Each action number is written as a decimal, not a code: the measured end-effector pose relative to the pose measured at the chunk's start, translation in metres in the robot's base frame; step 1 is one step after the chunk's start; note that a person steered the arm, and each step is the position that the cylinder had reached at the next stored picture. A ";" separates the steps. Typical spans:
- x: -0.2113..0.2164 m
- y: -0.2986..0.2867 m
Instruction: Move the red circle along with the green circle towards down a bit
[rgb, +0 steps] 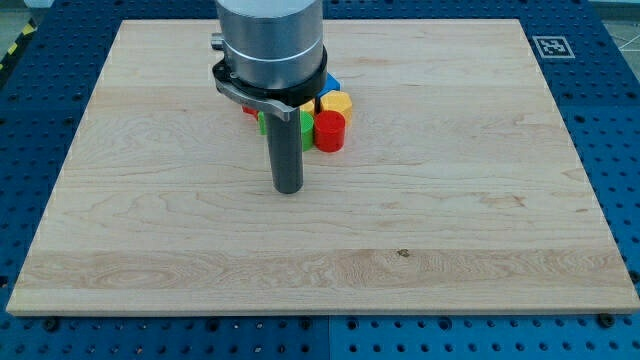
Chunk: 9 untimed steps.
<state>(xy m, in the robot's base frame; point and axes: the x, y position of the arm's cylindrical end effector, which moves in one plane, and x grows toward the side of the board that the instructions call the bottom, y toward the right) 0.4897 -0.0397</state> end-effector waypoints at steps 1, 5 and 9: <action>0.000 0.008; -0.030 0.067; -0.070 0.094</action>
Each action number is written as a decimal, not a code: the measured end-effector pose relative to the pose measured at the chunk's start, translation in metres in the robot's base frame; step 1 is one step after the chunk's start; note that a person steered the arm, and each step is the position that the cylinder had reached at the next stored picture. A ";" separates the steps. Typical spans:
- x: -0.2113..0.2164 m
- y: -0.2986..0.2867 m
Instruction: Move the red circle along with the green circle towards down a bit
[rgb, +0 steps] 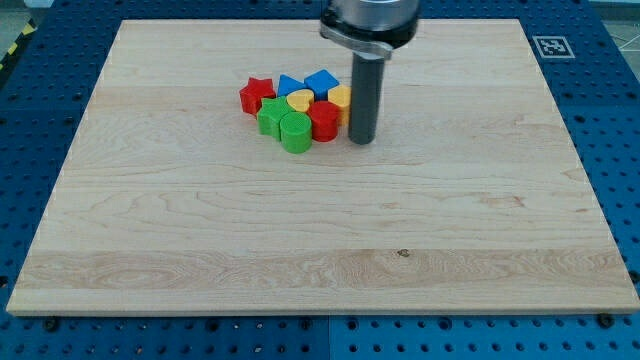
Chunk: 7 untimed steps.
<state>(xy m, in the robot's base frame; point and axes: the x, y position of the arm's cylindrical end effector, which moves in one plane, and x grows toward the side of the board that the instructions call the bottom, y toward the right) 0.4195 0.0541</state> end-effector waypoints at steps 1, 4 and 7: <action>-0.014 -0.007; -0.050 -0.071; 0.006 -0.088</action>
